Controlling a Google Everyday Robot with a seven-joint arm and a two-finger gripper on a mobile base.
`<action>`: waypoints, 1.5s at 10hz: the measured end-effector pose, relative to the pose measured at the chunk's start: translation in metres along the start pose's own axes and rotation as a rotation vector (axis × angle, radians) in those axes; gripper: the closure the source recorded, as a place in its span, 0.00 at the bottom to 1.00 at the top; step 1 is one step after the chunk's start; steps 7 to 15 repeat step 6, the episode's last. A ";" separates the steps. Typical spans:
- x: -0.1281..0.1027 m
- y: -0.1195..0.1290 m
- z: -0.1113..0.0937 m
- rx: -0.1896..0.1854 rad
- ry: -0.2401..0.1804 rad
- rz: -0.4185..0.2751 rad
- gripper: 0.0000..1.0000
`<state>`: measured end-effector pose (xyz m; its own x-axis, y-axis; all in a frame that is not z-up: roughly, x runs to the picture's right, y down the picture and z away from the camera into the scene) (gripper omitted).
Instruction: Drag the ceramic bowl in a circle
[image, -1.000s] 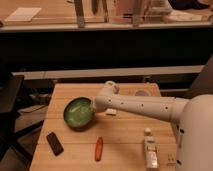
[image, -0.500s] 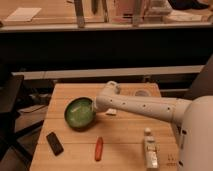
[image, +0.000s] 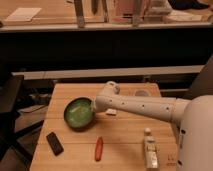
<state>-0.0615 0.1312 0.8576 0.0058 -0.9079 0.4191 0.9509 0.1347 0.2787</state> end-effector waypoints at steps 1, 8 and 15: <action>0.000 0.000 0.000 0.000 0.001 0.000 0.97; 0.002 0.001 0.001 0.005 0.002 -0.017 0.97; 0.002 0.001 0.001 0.005 0.002 -0.017 0.97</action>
